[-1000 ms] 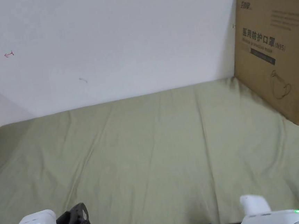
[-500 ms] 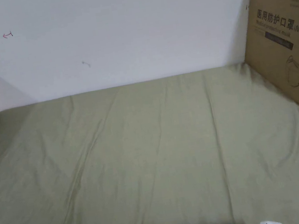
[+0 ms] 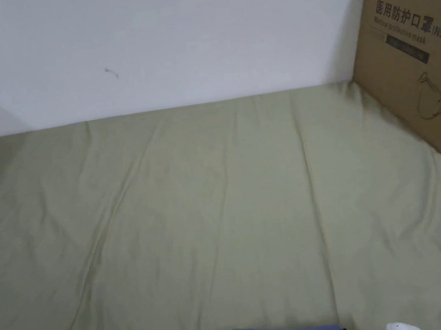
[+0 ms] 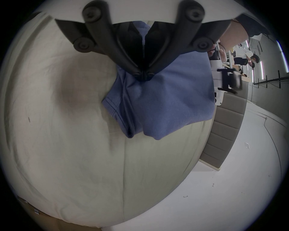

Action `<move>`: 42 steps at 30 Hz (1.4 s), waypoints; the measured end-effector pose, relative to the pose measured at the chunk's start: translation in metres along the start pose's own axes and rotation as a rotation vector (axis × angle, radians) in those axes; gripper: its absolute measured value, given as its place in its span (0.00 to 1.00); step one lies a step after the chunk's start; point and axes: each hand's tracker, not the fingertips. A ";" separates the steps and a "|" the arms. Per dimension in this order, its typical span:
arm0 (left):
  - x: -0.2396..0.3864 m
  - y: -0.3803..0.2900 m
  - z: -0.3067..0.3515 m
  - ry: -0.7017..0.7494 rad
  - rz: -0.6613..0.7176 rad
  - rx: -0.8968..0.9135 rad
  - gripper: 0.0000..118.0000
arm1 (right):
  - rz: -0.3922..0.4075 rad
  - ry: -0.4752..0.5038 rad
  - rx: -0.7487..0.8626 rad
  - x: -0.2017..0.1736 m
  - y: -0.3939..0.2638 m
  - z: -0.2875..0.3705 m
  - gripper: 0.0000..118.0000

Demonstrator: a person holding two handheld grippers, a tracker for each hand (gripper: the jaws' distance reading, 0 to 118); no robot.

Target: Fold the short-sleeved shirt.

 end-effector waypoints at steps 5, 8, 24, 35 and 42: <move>0.007 -0.002 -0.001 0.187 -0.018 0.013 0.16 | -0.034 0.027 0.006 0.004 -0.001 0.000 0.00; 0.025 -0.002 -0.002 0.257 -0.011 0.013 0.16 | -0.011 -0.005 0.032 -0.007 -0.004 0.010 0.00; 0.139 0.079 0.287 0.910 -0.189 0.127 0.16 | 0.162 -0.082 0.123 -0.083 -0.005 0.082 0.00; 0.124 0.105 0.421 1.362 -0.024 0.166 0.95 | 0.104 -0.074 0.032 -0.092 -0.001 0.055 0.00; 0.137 0.083 0.419 1.190 -0.017 0.271 0.95 | 0.163 -0.098 0.029 -0.098 0.002 0.049 0.00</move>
